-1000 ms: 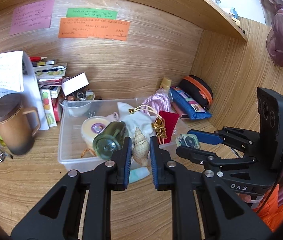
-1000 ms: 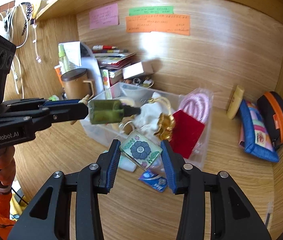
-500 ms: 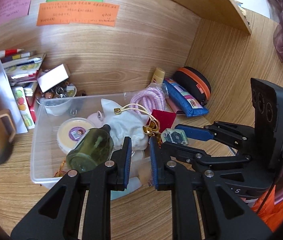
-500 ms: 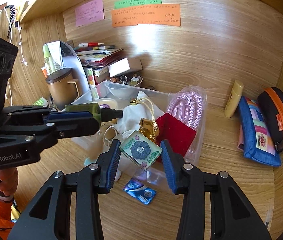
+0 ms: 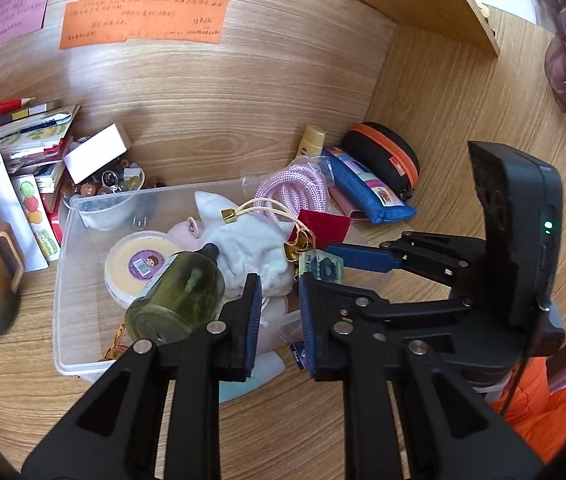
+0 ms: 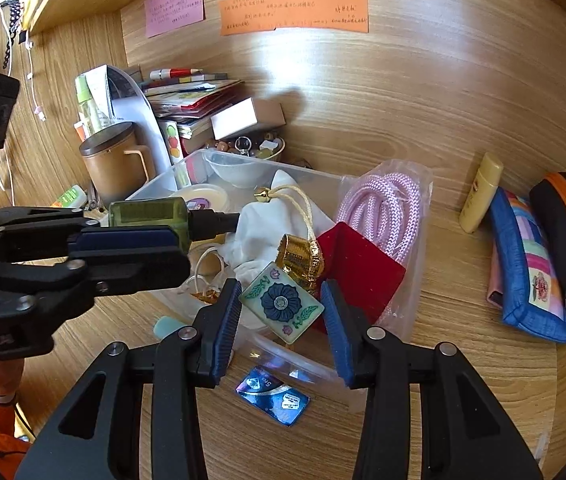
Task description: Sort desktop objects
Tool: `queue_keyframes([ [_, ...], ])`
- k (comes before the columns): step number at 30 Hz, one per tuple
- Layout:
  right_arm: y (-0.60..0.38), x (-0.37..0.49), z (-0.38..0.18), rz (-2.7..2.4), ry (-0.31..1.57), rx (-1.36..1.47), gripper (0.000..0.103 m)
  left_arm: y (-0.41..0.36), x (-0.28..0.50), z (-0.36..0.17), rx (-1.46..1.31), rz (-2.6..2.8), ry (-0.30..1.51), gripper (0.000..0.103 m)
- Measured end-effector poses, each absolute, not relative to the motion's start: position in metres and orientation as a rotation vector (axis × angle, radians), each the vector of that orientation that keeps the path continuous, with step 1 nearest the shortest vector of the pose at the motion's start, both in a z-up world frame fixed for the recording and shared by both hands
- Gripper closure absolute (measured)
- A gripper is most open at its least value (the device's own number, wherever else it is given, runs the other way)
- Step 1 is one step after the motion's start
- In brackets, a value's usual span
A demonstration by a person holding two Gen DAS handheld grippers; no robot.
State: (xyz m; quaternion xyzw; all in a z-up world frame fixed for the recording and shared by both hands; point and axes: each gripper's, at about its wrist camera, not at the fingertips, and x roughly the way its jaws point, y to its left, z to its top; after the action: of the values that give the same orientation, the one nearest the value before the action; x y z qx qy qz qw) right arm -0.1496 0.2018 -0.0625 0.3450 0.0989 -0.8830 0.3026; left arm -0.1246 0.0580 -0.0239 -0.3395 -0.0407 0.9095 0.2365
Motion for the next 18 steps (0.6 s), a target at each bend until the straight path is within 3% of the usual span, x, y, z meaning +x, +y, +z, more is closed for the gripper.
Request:
queue_keyframes([
  [18,0.202,-0.155,-0.068,-2.343,0.232,0.931,0.065,0.020,-0.114,-0.031,-1.020,2.582,-0.182,0.085],
])
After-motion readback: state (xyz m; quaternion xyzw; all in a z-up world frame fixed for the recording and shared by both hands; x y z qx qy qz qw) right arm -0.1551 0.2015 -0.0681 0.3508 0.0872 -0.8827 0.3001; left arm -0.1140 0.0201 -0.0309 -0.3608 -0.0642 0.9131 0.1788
